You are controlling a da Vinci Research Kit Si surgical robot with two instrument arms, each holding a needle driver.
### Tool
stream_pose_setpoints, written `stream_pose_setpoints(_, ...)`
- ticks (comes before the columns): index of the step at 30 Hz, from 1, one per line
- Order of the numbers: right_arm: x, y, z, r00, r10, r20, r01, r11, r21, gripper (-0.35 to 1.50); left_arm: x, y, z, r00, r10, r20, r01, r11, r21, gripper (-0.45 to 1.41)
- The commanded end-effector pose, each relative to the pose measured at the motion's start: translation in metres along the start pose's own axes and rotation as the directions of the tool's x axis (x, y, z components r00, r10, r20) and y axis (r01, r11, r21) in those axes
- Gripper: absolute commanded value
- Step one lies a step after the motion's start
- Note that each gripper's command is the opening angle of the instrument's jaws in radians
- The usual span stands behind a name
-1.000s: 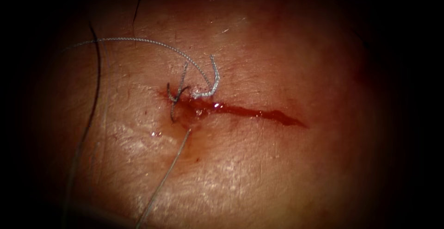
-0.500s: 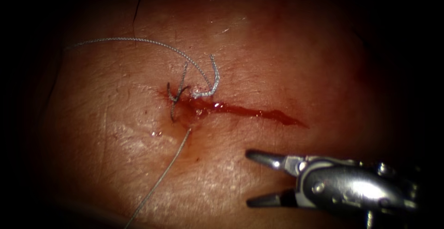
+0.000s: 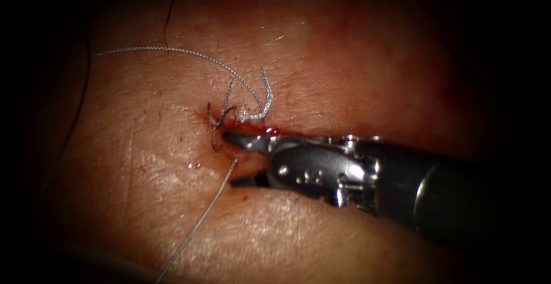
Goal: Wound Closure
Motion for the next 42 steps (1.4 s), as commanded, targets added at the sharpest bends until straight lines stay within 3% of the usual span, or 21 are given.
stream_pose_setpoints(1, 0.0001, -0.001, 0.0016, 1.0, -0.02, 0.005, 0.02, 1.0, 0.019, 1.31, -0.0007, 0.0008, -0.0002, 1.0, -0.004, 0.003, 0.004, 1.0, -0.001, -0.45)
stream_pose_setpoints(8, -0.0005, -0.0032, 0.0038, 0.993, -0.11, 0.032, 0.105, 0.986, 0.128, 1.26, -0.0007, 0.0009, -0.0002, 1.0, -0.004, 0.003, 0.004, 1.0, -0.001, -0.45)
stream_pose_setpoints(15, -0.0014, -0.0034, 0.0042, 0.989, -0.138, 0.055, 0.128, 0.981, 0.144, 1.23, -0.0007, 0.0009, -0.0002, 1.0, -0.004, 0.003, 0.004, 1.0, 0.0, -0.45)
stream_pose_setpoints(17, -0.0021, -0.0033, 0.0045, 0.986, -0.14, 0.085, 0.125, 0.98, 0.156, 1.05, -0.0007, 0.0009, -0.0001, 1.0, -0.004, 0.003, 0.004, 1.0, 0.0, -0.45)
stream_pose_setpoints(18, -0.0024, -0.0032, 0.0045, 0.981, -0.153, 0.123, 0.126, 0.971, 0.203, 0.24, -0.0008, 0.0009, -0.0001, 1.0, -0.003, 0.003, 0.003, 1.0, 0.001, -0.45)
stream_pose_setpoints(19, -0.0026, -0.0031, 0.0046, 0.976, -0.166, 0.14, 0.132, 0.966, 0.222, -0.01, -0.0008, 0.001, -0.0001, 1.0, -0.003, 0.004, 0.003, 1.0, 0.001, -0.45)
stream_pose_setpoints(20, -0.0028, -0.0028, 0.0046, 0.972, -0.167, 0.166, 0.131, 0.97, 0.207, -0.09, -0.0008, 0.001, 0.0, 1.0, -0.003, 0.002, 0.003, 1.0, -0.001, -0.45)
stream_pose_setpoints(22, -0.003, -0.0027, 0.0048, 0.971, -0.166, 0.17, 0.132, 0.972, 0.193, 0.01, -0.0009, 0.0011, 0.0001, 1.0, -0.002, 0.003, 0.002, 1.0, -0.004, -0.45)
stream_pose_setpoints(23, -0.0031, -0.0027, 0.0049, 0.972, -0.165, 0.169, 0.133, 0.973, 0.187, -0.09, -0.0009, 0.0012, 0.0002, 1.0, -0.001, 0.003, 0.001, 1.0, -0.003, -0.45)
stream_pose_setpoints(24, -0.0031, -0.0026, 0.0051, 0.969, -0.167, 0.183, 0.129, 0.971, 0.202, -0.35, -0.001, 0.0012, 0.0004, 1.0, 0.0, 0.001, 0.0, 1.0, -0.004, -0.45)
stream_pose_setpoints(30, -0.0026, -0.0029, 0.0033, 0.976, -0.078, 0.204, 0.039, 0.981, 0.189, -0.35, -0.001, 0.0014, 0.0005, 1.0, 0.001, 0.002, -0.001, 1.0, -0.007, -0.45)
stream_pose_setpoints(34, -0.0002, -0.0056, -0.0008, 0.982, -0.03, 0.186, -0.004, 0.984, 0.179, -0.35, -0.0011, 0.0015, 0.0007, 1.0, 0.003, 0.001, -0.003, 1.0, -0.012, -0.45)
stream_pose_setpoints(37, 0.0032, -0.0086, -0.0047, 0.984, -0.016, 0.179, -0.018, 0.983, 0.184, -0.35, -0.0013, 0.0018, 0.0011, 1.0, 0.0, 0.002, 0.001, 1.0, -0.017, -0.45)
stream_pose_setpoints(42, 0.011, -0.0128, -0.0109, 0.987, 0.0, 0.158, -0.034, 0.977, 0.211, -0.35, -0.0016, 0.0022, 0.0018, 1.0, 0.004, 0.004, -0.004, 1.0, -0.025, -0.45)
